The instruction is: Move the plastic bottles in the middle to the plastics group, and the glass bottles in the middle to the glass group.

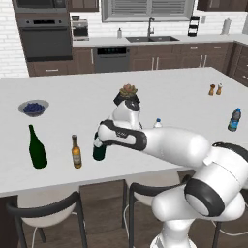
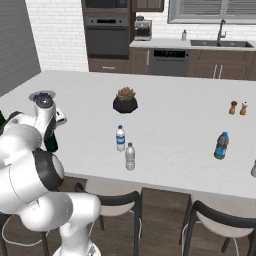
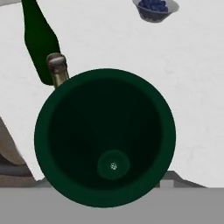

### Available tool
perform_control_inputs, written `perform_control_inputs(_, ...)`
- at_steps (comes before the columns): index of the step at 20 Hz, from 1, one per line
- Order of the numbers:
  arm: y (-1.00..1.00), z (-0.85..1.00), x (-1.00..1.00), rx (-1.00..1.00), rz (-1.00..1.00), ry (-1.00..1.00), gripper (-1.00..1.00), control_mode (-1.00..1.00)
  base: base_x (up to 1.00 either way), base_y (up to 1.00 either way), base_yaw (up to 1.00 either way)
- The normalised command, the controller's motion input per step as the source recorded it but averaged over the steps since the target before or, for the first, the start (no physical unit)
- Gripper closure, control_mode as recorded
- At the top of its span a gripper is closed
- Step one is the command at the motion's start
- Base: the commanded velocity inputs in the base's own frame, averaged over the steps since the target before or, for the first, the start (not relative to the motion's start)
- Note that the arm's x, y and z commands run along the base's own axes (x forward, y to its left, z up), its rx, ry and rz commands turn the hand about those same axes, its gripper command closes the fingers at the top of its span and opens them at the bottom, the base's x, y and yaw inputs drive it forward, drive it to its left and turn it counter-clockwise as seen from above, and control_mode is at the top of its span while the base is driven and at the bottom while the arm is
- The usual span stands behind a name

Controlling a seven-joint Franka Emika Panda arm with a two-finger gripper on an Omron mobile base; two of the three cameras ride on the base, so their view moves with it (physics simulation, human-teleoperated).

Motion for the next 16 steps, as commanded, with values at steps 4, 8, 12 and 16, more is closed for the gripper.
perform_control_inputs(4, 0.31, 0.00, 0.12, -0.10, 0.03, 0.06, 1.00, -1.00, 0.00, 0.00, 0.00)
perform_control_inputs(8, 0.12, 0.00, 0.03, 0.00, 0.08, 0.10, 1.00, -1.00, 0.00, 0.00, 0.00)
perform_control_inputs(12, 0.01, 0.00, 0.08, 0.00, 0.05, 0.04, 1.00, -1.00, 0.00, 0.00, 0.00)
perform_control_inputs(16, 0.01, -0.04, 0.04, 0.00, 0.02, 0.00, 1.00, -1.00, 0.00, 0.00, 0.00)
